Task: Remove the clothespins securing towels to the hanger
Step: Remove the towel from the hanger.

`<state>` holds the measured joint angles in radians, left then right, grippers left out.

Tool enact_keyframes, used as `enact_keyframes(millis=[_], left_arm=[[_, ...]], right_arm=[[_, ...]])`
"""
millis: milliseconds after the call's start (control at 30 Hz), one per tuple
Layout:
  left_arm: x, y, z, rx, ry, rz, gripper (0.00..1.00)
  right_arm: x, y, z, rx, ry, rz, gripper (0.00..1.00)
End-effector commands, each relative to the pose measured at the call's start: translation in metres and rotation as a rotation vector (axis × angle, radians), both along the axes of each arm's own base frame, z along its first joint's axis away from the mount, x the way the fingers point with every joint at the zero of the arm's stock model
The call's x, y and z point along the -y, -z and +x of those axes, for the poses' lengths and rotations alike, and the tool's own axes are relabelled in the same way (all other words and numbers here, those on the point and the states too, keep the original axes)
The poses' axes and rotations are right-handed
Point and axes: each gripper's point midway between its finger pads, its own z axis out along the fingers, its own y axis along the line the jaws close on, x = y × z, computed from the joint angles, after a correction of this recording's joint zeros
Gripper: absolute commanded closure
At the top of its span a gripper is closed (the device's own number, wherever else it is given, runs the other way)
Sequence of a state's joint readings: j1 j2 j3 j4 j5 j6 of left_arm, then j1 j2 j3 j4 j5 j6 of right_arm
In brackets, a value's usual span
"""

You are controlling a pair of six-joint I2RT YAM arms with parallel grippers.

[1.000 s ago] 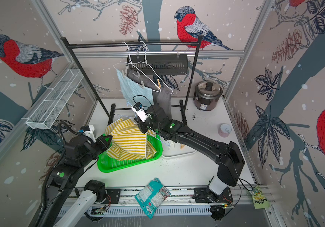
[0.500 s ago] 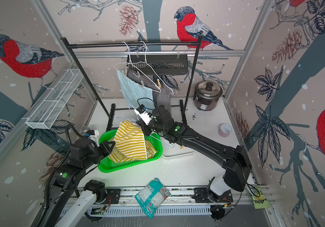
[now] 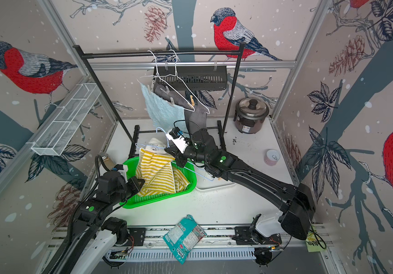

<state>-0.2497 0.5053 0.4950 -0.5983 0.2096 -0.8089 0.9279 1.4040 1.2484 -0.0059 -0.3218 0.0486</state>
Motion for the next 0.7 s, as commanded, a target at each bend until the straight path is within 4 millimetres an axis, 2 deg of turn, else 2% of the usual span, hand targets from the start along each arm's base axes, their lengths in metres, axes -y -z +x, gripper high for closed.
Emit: enact_keyframes(millis=[0,133,167,267,433,500,567,667], left_arm=[[0.002,-0.006,0.009,0.037,-0.007,-0.013,0.99],[0.0,-0.028,0.014,0.096,-0.002,0.008,0.78],[-0.001,-0.035,0.015,0.111,-0.002,0.017,0.76],[-0.007,-0.061,0.015,0.159,-0.01,0.055,0.65],[-0.017,-0.12,0.013,0.259,-0.008,0.137,0.52],[-0.014,-0.138,0.015,0.294,0.018,0.136,0.48],[-0.001,-0.152,0.019,0.341,0.073,0.098,0.45],[0.021,-0.157,0.027,0.393,0.165,0.016,0.41]], right_arm=[[-0.001,-0.012,-0.001,0.024,-0.008,0.041,1.0],[0.0,-0.01,0.0,0.027,-0.004,0.03,1.0],[-0.001,-0.008,0.0,0.026,-0.003,0.024,1.0],[0.0,-0.005,0.001,0.022,0.0,0.014,1.0],[0.0,-0.006,0.0,0.021,-0.003,0.016,1.0],[0.0,-0.006,0.0,0.021,-0.004,0.017,1.0],[-0.001,-0.006,0.0,0.018,-0.003,0.021,1.0],[-0.002,-0.007,0.0,0.015,-0.009,0.025,1.0]])
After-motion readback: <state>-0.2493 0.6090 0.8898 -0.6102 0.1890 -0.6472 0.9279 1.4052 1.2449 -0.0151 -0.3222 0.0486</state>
